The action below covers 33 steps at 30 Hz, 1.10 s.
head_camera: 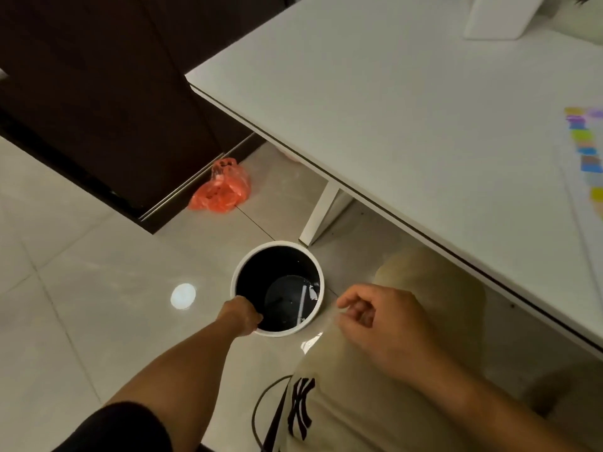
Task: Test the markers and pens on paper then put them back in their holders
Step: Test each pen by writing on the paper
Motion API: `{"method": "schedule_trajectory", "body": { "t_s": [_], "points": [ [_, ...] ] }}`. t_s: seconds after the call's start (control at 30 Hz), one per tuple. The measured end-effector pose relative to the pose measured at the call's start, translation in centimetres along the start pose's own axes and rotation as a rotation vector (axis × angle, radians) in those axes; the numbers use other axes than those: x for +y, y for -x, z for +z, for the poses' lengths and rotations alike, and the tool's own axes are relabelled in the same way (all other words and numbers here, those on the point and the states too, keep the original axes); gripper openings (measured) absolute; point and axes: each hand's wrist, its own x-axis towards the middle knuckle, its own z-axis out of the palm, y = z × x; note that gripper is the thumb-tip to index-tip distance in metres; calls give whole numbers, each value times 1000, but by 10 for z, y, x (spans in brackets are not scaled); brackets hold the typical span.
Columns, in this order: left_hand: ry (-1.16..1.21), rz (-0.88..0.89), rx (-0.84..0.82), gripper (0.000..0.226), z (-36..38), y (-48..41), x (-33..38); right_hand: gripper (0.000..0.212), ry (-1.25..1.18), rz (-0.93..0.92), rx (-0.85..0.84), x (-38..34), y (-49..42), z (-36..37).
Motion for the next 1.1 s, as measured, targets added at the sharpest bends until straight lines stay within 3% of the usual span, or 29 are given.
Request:
{"method": "schedule_trajectory", "body": {
  "t_s": [0.07, 0.33, 0.47, 0.67, 0.9, 1.1],
  "points": [
    [-126, 5, -41, 35, 4, -5, 6, 33, 48, 23, -2, 5, -5, -2],
    [18, 40, -29, 26, -11, 5, 34, 9, 79, 51, 4, 10, -6, -11],
    [269, 216, 34, 15, -38, 48, 54, 7, 17, -27, -14, -13, 6, -19],
    [498, 550, 273, 9, -98, 144, 72, 13, -26, -263, 17, -66, 55, -57],
    [663, 995, 429, 32, -177, 239, 151, 7, -124, -334, 300, -77, 118, -155],
    [539, 1234, 362, 16, -194, 273, 267, 5, 0, -198, 542, -33, 150, -231]
  ]
}}
